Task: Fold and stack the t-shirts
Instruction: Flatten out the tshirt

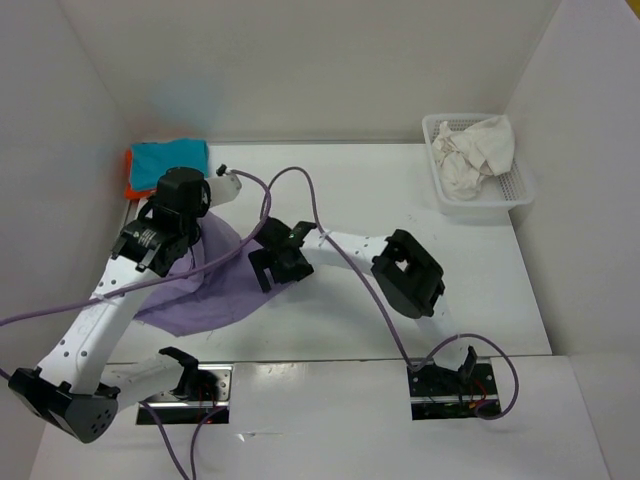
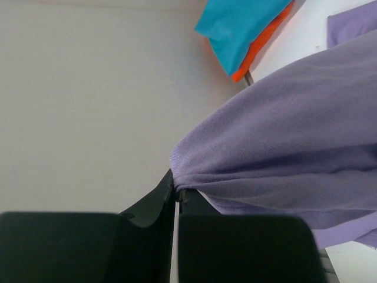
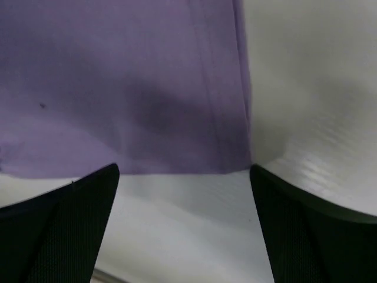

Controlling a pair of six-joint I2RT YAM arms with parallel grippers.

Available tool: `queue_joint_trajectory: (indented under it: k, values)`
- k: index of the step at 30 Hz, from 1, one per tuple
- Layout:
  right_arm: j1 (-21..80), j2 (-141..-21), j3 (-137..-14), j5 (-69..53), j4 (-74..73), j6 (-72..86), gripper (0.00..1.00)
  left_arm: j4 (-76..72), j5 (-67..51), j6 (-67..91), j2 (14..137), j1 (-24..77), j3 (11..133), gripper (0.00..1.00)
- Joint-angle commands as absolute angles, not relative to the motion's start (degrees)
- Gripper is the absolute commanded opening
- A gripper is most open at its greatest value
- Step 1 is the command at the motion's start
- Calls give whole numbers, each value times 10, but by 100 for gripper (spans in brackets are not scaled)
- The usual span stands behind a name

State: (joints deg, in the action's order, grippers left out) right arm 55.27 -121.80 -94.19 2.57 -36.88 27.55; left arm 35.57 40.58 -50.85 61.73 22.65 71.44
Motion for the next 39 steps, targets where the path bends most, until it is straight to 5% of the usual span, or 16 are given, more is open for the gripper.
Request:
queue_joint_trajectory:
  k: [1, 4, 7, 10, 11, 12, 18, 22, 23, 24, 25, 28, 29, 31, 36, 39]
  values:
    - [542, -1236, -949, 32, -324, 326, 98, 326, 423, -503, 596, 212, 728, 0]
    - [560, -1295, -973, 79, -359, 338, 97, 331, 417, -503, 596, 200, 728, 0]
    - [560, -1322, -962, 86, -372, 349, 77, 331, 417, -503, 590, 200, 728, 0]
    - [560, -1327, -949, 78, -358, 349, 26, 326, 417, -503, 590, 194, 728, 0]
    - [560, -1327, -949, 78, -358, 354, 0, 326, 417, -503, 590, 194, 728, 0]
    - [560, -1327, -942, 72, -358, 354, 0, 326, 417, -503, 590, 194, 728, 0]
    - [450, -1225, -860, 63, -342, 348, 0, 332, 411, -503, 579, 194, 728, 0]
    - [306, -1183, -932, 152, -397, 288, 0, 338, 391, -508, 574, 194, 716, 0]
    - [274, -1216, -1023, 152, -408, 257, 9, 338, 391, -508, 574, 199, 715, 0]
    - [267, -1248, -1086, 152, -451, 244, 59, 344, 382, -500, 582, 200, 707, 0]
    - [267, -1285, -1153, 170, -486, 235, 74, 349, 376, -490, 587, 206, 701, 0]
    - [286, -1422, -1449, 261, -657, 233, 96, 349, 365, -483, 610, 206, 677, 0]
    - [293, -1441, -1545, 280, -687, 242, 96, 349, 365, -483, 615, 206, 670, 0]
    - [334, -1397, -1504, 280, -666, 243, 99, 349, 365, -470, 621, 206, 657, 0]
    - [460, -1204, -1142, 300, -485, 248, 100, 349, 365, -447, 621, 206, 636, 0]
    - [449, -1087, -958, 223, -405, 304, 91, 356, 358, -433, 621, 200, 618, 0]
